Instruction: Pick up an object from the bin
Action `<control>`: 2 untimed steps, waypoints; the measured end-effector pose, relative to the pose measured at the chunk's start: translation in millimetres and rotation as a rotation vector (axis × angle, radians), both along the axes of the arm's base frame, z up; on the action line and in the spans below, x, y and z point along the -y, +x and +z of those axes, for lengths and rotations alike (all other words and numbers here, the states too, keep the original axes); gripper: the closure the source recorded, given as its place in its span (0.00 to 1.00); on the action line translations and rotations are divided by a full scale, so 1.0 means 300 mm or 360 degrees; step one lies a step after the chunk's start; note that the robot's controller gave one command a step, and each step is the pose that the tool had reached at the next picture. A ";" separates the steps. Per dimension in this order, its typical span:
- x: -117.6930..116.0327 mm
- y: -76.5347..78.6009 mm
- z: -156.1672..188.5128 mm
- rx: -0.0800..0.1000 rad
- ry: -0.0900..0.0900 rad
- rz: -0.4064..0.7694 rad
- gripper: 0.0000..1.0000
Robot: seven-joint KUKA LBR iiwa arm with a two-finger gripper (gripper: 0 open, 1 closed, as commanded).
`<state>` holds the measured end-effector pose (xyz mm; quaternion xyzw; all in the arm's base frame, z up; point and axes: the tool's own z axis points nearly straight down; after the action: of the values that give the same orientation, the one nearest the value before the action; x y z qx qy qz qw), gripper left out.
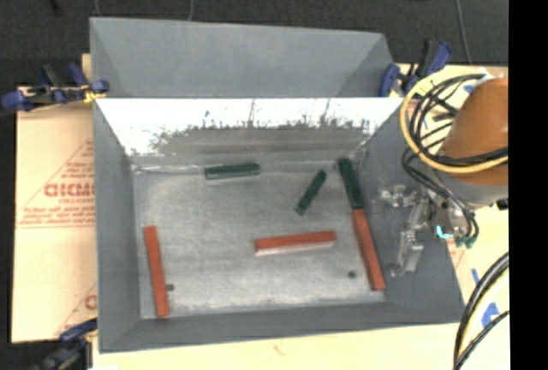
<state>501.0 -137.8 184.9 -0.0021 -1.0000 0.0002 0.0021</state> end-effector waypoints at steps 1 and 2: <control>0.030 0.203 -0.384 0.0013 -0.0003 0.0412 0.00; -0.149 0.134 -0.323 0.0012 0.0004 0.0030 0.00</control>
Offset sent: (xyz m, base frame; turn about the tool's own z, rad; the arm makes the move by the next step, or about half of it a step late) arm 0.0595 -0.0078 -0.1149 -0.2592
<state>541.2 -93.0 88.1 0.0074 -1.0000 -0.0010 -0.0016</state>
